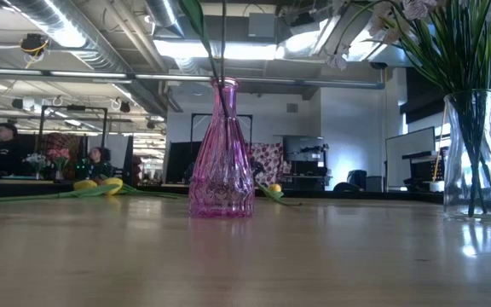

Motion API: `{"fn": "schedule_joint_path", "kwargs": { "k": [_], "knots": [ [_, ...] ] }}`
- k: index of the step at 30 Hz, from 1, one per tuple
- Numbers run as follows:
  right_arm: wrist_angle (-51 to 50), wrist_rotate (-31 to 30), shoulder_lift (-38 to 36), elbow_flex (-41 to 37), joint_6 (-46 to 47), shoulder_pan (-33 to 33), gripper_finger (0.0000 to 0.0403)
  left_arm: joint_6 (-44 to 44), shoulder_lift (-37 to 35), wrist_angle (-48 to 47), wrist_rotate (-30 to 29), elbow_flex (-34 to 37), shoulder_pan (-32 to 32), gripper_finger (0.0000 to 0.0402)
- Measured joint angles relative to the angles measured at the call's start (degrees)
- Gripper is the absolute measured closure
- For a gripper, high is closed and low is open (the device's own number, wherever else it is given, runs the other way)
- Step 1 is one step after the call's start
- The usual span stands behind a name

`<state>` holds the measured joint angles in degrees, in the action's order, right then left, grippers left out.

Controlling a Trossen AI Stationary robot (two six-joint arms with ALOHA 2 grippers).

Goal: Sort flowers into vase by color
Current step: Put the bottom red tulip into the red vase, then put the red flower into the red vase

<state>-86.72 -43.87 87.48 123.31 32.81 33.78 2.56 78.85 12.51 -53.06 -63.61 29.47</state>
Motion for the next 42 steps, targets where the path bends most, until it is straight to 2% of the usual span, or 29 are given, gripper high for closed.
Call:
{"fn": "schedule_joint_path", "kwargs": {
  "k": [7,14,16,18,22,24,28,32,36,39,42],
  "knots": [
    [0.0,0.01,0.0,0.0,-0.01,0.0,0.0134,-2.98,0.0,-4.41,-0.01,0.0,-0.02,0.0392],
    [0.0,1.31,0.0,0.0,-0.05,0.0,0.0134,-12.2,-0.41,-10.77,9.0,-0.68,0.02,0.033],
    [-0.03,1.5,0.0,0.0,-0.05,0.0,0.0134,-16.34,-0.94,-17.4,10.33,-3.6,-0.01,0.0314],
    [-0.04,1.95,0.0,0.0,-0.08,0.0,0.0134,-21.25,-1.28,-27.94,11.73,-8.4,-0.14,0.0303],
    [-0.04,3.0,0.0,0.0,-0.1,0.0,0.0134,-30.14,-1.29,-47.82,19.44,-18.81,-1.32,0.0294],
    [-0.06,3.54,0.0,0.0,-0.1,0.0,0.0134,-30.98,-1.35,-53.29,21.93,-23.42,-1.85,0.0294],
    [0.02,4.92,0.0,0.0,-0.1,0.0,0.0134,-31.45,-3.04,-62.61,21.54,-30.09,-3.72,0.0293],
    [0.06,6.11,0.0,0.0,-0.12,0.0,0.0134,-38.76,-7.05,-72.6,14.94,-31.06,-10.36,0.0293],
    [0.07,6.2,0.0,0.0,-0.44,0.0,0.0134,-51.92,-9.76,-85.69,12.81,-28.15,-22.68,0.0293],
    [0.24,6.12,0.0,0.0,-1.93,-0.02,0.0134,-61.42,-10.67,-89.48,13.49,-22.69,-33.25,0.0293],
    [1.49,6.02,0.0,0.0,-3.07,-0.07,0.0134,-62.88,-10.7,-87.76,17.03,-15.75,-42.83,0.0293]
  ]
}}
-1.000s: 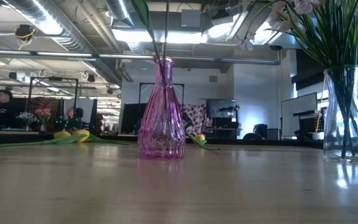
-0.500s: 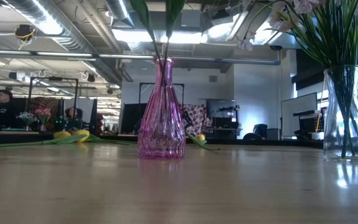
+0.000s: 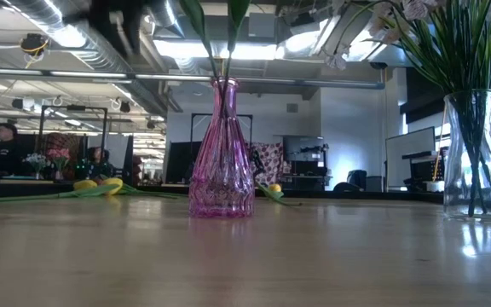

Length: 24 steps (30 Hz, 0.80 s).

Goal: Sort flowers into vase by color
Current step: Put the red flower into the red vase

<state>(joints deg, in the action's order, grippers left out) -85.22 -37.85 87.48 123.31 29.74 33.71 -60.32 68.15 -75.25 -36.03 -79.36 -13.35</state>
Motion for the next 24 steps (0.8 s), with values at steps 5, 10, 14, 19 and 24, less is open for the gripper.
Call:
{"fn": "schedule_joint_path", "kwargs": {
  "k": [5,10,14,19,24],
  "knots": [
    [4.18,-0.01,0.0,0.0,-0.07,0.0,0.0134,-1.86,0.97,14.2,-0.98,13.84,-11.47,0.0293],
    [5.92,-0.02,0.0,0.02,0.69,0.0,0.0134,-9.5,0.91,29.45,-0.41,25.91,-22.78,0.0293],
    [5.9,-0.18,0.0,0.02,1.97,0.0,0.0134,-10.11,1.98,40.93,6.54,32.92,-32.39,0.0293],
    [6.63,-4.26,0.04,0.02,2.06,-1.3,0.0134,-8.87,7.29,43.21,9.76,34.9,-40.77,0.0293],
    [9.36,-1.8,0.04,0.04,1.95,-6.31,0.0134,-8.7,13.43,48.39,15.54,34.96,-46.37,0.0293]
  ]
}}
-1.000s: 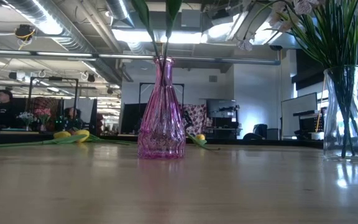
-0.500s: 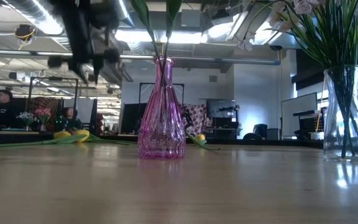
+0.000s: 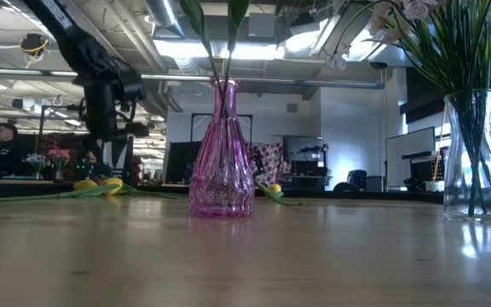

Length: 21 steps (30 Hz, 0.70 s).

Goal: Sort flowers into vase by color
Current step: Put the red flower into the red vase

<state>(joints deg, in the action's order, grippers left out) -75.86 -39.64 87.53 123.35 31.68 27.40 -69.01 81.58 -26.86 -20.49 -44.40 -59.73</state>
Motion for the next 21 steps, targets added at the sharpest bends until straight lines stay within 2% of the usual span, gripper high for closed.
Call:
{"fn": "schedule_joint_path", "kwargs": {
  "k": [2,7,11,15,21],
  "knots": [
    [-0.01,2.74,0.27,0.04,0.0,-2.52,0.0134,-3.14,2.54,0.92,1.16,-0.09,-1.04,0.0293],
    [0.22,7.73,1.12,0.02,-0.04,-7.31,0.0134,-9.79,7.02,-0.75,-2.63,-2.78,-0.45,0.0293],
    [1.79,9.96,1.65,0.04,-0.28,-9.59,0.0134,-15.5,9.56,0.66,-0.61,-3.84,-0.28,0.0293],
    [2.88,11.17,2.35,0.02,-0.17,-10.23,0.0134,-21.79,12.1,0.58,0.39,-3.8,-0.26,0.0293],
    [2.89,12.26,3.34,0.02,1.27,-10.19,0.0134,-24.97,15.26,4.07,1.16,-3.82,2.11,0.0293]
  ]
}}
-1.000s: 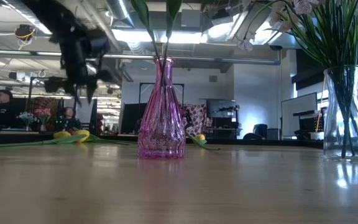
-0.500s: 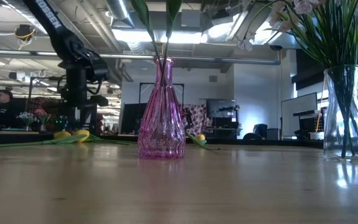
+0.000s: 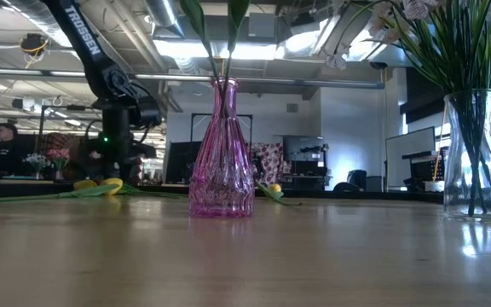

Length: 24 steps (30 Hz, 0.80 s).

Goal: Sort flowers into vase by color
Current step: Put the red flower into the red vase

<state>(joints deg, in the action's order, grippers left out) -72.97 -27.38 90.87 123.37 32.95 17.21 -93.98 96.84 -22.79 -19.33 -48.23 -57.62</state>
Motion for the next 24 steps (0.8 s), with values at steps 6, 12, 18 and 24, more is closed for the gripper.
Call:
{"fn": "schedule_joint_path", "kwargs": {
  "k": [6,12,18,24],
  "knots": [
    [0.09,2.58,0.42,0.0,0.13,0.0,0.0134,0.0,2.23,1.62,-0.09,-0.2,1.5,0.0309],
    [0.09,3.02,0.42,0.0,-0.46,0.0,0.0134,2.83,0.8,2.44,3.33,-0.02,1.59,0.0391],
    [0.09,3.0,0.42,0.0,-5.49,0.0,0.0134,10.64,-8.69,6.35,5.04,0.11,4.5,0.0397],
    [0.07,3.02,-0.26,0.0,-8.65,0.0,0.0134,27.54,-25.67,11.86,-1.04,0.07,13.93,0.0399]
  ]
}}
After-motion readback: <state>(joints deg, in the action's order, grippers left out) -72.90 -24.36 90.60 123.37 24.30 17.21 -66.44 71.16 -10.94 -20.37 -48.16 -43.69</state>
